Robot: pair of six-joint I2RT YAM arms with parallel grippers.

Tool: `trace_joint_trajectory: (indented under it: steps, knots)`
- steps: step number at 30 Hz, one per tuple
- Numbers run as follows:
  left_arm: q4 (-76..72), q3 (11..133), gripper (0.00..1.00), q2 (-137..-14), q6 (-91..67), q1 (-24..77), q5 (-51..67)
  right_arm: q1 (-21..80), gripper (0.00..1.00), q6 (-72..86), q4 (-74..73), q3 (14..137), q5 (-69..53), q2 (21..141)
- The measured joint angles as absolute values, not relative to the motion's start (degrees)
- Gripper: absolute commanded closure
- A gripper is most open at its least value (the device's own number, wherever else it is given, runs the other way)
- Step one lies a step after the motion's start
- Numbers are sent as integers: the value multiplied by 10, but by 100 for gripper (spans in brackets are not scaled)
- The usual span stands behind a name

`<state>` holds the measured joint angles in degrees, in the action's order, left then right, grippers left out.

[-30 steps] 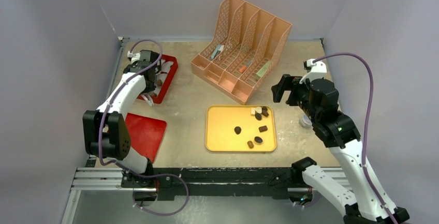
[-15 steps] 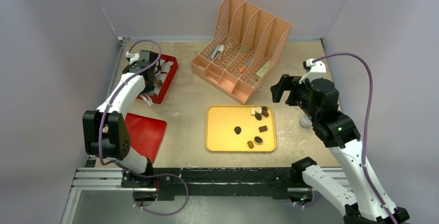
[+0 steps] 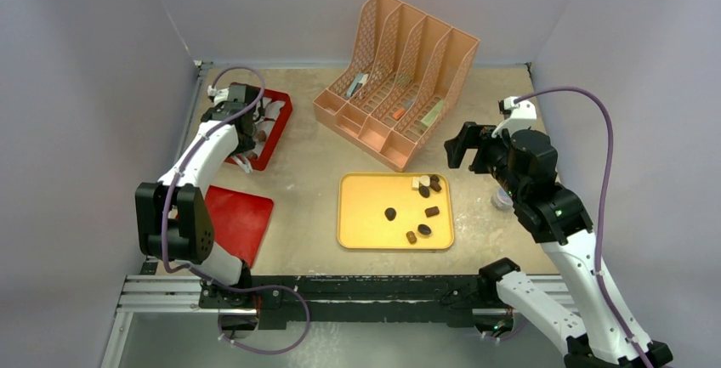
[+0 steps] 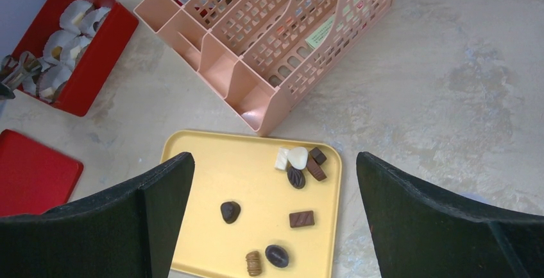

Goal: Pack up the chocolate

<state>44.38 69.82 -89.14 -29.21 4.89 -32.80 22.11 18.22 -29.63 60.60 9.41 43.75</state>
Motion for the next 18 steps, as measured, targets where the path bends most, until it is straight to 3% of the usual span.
trace_joint_trajectory:
  steps: [10, 18]
  knots:
    - [444, 698, 63, -822, -294, 49, -291, 221, 2, 184, -296, 606, 95, 434]
    - [444, 698, 63, -776, -293, 49, -193, 221, 2, 184, -298, 606, 96, 430]
